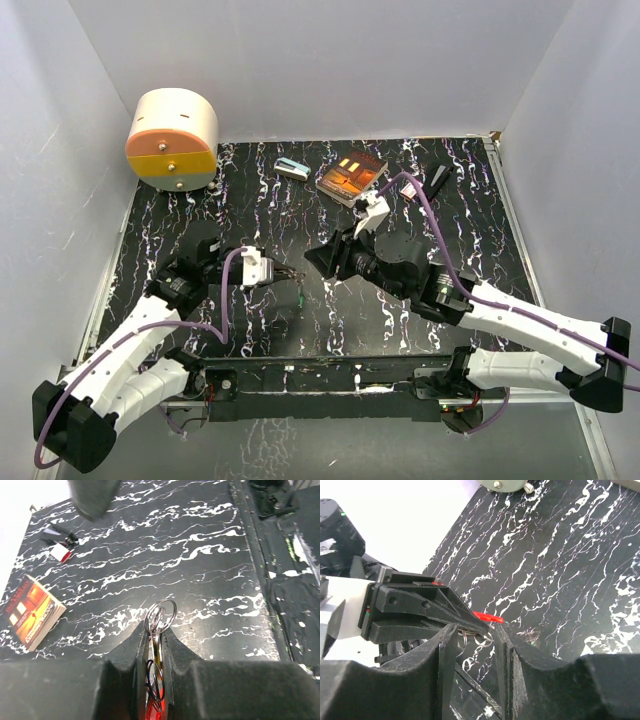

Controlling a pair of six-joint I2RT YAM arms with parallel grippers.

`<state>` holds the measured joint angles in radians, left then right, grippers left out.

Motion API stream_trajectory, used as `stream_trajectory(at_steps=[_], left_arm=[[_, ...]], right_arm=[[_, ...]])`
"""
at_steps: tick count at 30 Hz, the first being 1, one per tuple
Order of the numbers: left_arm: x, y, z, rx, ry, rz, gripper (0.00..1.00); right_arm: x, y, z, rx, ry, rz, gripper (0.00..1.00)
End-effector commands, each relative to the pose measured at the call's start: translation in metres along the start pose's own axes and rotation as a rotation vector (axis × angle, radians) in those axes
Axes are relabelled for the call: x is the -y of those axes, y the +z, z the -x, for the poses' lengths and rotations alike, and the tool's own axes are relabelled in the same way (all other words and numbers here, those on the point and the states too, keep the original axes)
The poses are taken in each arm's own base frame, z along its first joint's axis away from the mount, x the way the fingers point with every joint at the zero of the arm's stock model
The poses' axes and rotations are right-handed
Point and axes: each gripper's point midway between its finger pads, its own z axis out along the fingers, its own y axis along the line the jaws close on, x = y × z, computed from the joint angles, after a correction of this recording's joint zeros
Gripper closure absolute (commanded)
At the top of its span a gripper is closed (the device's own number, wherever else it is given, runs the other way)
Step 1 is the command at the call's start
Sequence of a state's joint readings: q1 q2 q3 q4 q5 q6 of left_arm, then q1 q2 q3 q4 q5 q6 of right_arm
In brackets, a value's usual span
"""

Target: Put the keys on the keyring

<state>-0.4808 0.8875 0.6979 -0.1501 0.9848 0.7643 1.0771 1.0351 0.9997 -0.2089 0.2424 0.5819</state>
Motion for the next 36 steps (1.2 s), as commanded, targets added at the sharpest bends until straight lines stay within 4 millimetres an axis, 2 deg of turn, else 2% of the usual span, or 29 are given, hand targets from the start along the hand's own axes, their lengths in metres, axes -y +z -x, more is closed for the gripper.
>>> stream_trajectory(at_steps=[1, 9, 23, 28, 32, 36], left_arm=[[-0.027, -0.001, 0.020, 0.063, 0.019, 0.127, 1.00], [-0.035, 0.004, 0.021, 0.086, -0.046, 0.153, 1.00], [-0.030, 0.005, 0.030, 0.118, -0.107, 0.120, 1.00], [-0.030, 0.005, 0.032, 0.119, -0.135, 0.120, 1.00], [-0.031, 0.005, 0.032, 0.119, -0.153, 0.124, 1.00], [-0.033, 0.005, 0.035, 0.125, -0.175, 0.133, 1.00]], right_arm=[[-0.014, 0.008, 0.022, 0.129, 0.124, 0.063, 0.61], [-0.027, 0.020, 0.009, 0.086, 0.087, 0.135, 0.61], [-0.021, 0.031, 0.001, 0.079, 0.020, 0.115, 0.58], [-0.021, 0.033, 0.000, 0.079, 0.008, 0.114, 0.61], [-0.021, 0.035, 0.000, 0.079, -0.005, 0.113, 0.74], [-0.020, 0.038, -0.003, 0.070, -0.012, 0.110, 0.78]])
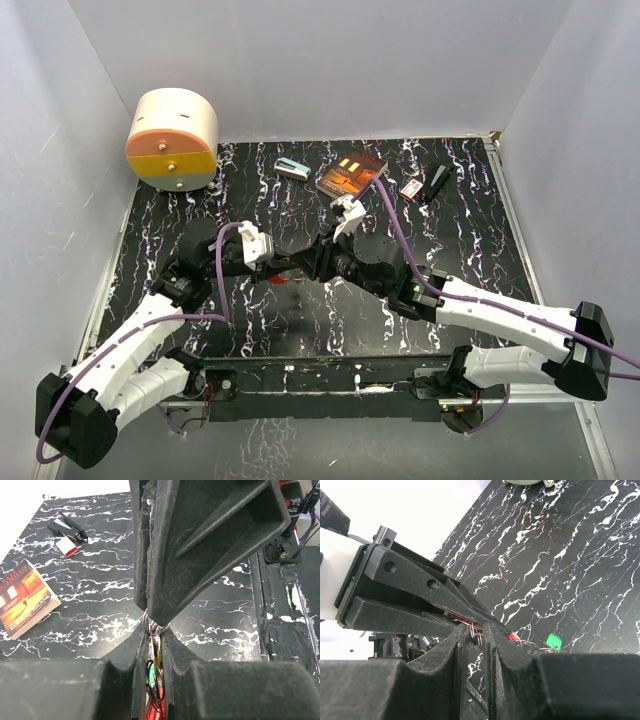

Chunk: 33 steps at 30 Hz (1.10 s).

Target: Put the keys on the keyring

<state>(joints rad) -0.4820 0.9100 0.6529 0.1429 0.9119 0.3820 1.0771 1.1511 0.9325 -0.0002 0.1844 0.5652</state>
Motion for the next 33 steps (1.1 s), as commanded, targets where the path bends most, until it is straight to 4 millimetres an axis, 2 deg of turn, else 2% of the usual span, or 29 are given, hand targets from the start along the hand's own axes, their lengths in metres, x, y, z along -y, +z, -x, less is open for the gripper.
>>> stream_trajectory(at_steps=[1, 3, 6, 12, 16, 24, 33], left_arm=[[-0.003, 0.000, 0.026, 0.057, 0.018, -0.004, 1.00], [-0.003, 0.000, 0.028, 0.059, 0.012, -0.003, 1.00], [-0.003, 0.000, 0.029, 0.059, 0.006, -0.001, 1.00], [0.003, -0.002, 0.024, 0.029, 0.080, -0.045, 1.00], [0.017, -0.005, 0.024, 0.024, 0.164, -0.134, 1.00], [0.038, -0.012, 0.023, 0.031, 0.309, -0.256, 1.00], [0.051, -0.021, 0.023, 0.044, 0.500, -0.321, 1.00]], right_arm=[[-0.013, 0.004, 0.022, 0.079, -0.004, 0.044, 0.78], [-0.013, 0.004, 0.022, 0.079, -0.006, 0.041, 0.81], [-0.011, 0.004, 0.023, 0.081, -0.007, 0.034, 0.92], [-0.008, -0.001, 0.022, 0.044, -0.015, -0.002, 0.92], [-0.008, -0.003, 0.019, 0.008, -0.010, -0.010, 0.92], [-0.013, -0.006, 0.002, -0.080, 0.020, 0.017, 0.92], [-0.025, -0.001, -0.022, -0.202, 0.054, 0.089, 0.92]])
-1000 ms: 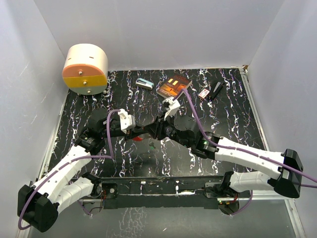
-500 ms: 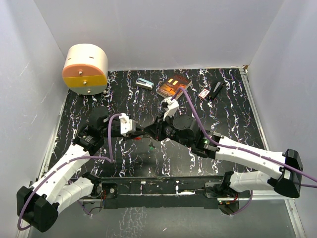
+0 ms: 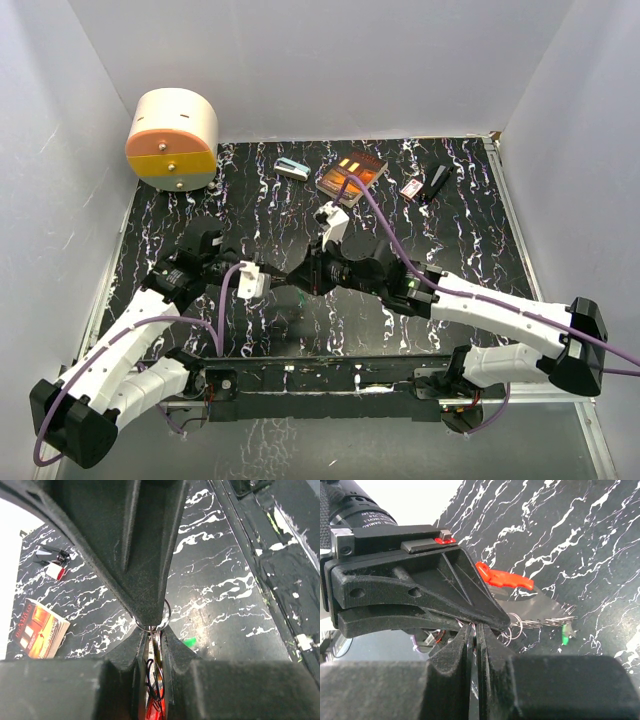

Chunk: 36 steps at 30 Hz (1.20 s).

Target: Put the keys on the keyring

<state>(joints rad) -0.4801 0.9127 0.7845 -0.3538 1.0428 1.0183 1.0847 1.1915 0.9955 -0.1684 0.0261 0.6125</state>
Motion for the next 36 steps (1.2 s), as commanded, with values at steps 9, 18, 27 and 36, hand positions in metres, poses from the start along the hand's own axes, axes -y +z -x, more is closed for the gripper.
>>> stream_trajectory(at_steps=[9, 18, 27, 36], left_arm=[[0.022, -0.008, 0.038, 0.121, 0.316, -0.107, 1.00], [0.033, -0.010, 0.039, 0.140, 0.364, -0.139, 1.00], [0.020, -0.004, 0.036, 0.139, 0.243, -0.091, 1.00], [0.001, 0.002, 0.026, 0.112, 0.127, -0.037, 1.00]], right_arm=[[-0.017, 0.012, -0.009, -0.125, 0.054, 0.109, 0.92], [-0.013, 0.013, -0.003, -0.108, 0.038, 0.094, 0.92], [-0.008, -0.018, 0.038, 0.125, 0.027, 0.065, 0.54], [-0.006, -0.019, 0.021, 0.085, -0.050, 0.109, 0.50]])
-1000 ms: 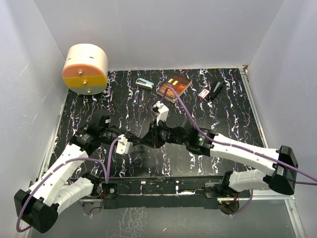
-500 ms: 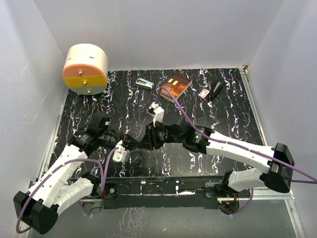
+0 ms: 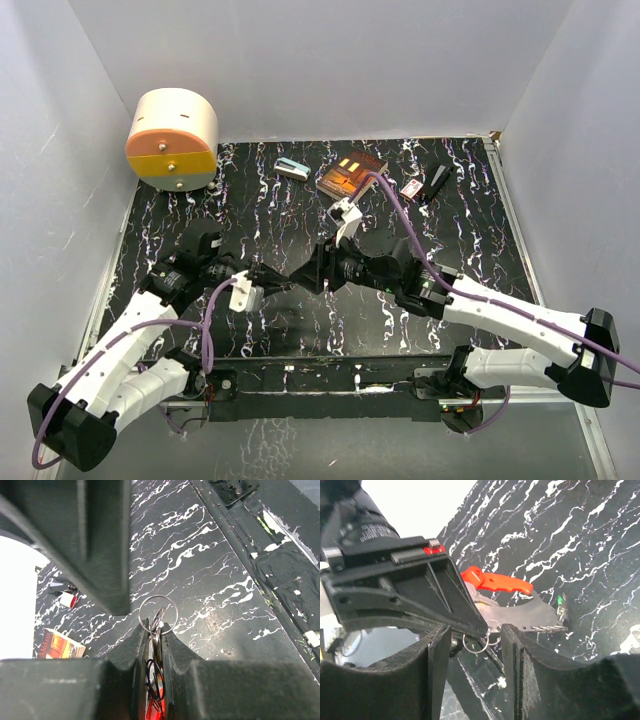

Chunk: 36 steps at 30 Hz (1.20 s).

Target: Put the keys on the keyring

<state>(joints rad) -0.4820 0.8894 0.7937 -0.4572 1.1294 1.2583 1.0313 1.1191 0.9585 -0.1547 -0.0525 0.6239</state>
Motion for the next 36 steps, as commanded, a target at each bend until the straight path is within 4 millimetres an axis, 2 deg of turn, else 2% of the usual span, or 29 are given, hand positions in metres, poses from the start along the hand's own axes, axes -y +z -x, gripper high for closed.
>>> stream_trajectory(at_steps=[1, 2, 3, 9, 12, 15, 20, 27, 31, 36], left_arm=[[-0.019, 0.004, 0.009, 0.047, -0.077, 0.051, 1.00], [-0.021, 0.005, 0.009, 0.054, -0.102, 0.056, 1.00], [-0.022, 0.006, 0.010, 0.065, -0.118, 0.053, 1.00], [-0.024, 0.009, 0.014, 0.111, -0.196, 0.059, 1.00], [-0.023, 0.011, 0.016, 0.132, -0.225, 0.052, 1.00], [-0.021, 0.013, 0.025, 0.186, -0.282, 0.022, 1.00], [-0.022, 0.017, 0.031, 0.243, -0.384, -0.011, 1.00], [-0.028, 0.018, 0.039, 0.290, -0.468, -0.013, 1.00], [-0.032, 0.016, 0.047, 0.310, -0.500, -0.008, 1.00], [-0.032, 0.014, 0.056, 0.335, -0.524, -0.021, 1.00]], right_arm=[[-0.003, -0.003, 0.004, 0.059, -0.105, 0.062, 0.49], [0.003, -0.005, -0.002, 0.066, -0.121, 0.057, 0.48], [0.007, -0.008, -0.003, 0.086, -0.156, 0.063, 0.42], [0.031, -0.027, -0.024, 0.129, -0.307, 0.056, 0.27], [0.037, -0.034, -0.026, 0.185, -0.361, 0.067, 0.18], [0.037, -0.037, -0.015, 0.280, -0.445, 0.081, 0.14], [0.030, -0.025, -0.001, 0.335, -0.569, 0.101, 0.11], [0.015, 0.000, 0.008, 0.367, -0.638, 0.163, 0.11], [0.015, 0.012, 0.005, 0.355, -0.650, 0.176, 0.20], [0.015, 0.019, 0.006, 0.370, -0.646, 0.178, 0.51]])
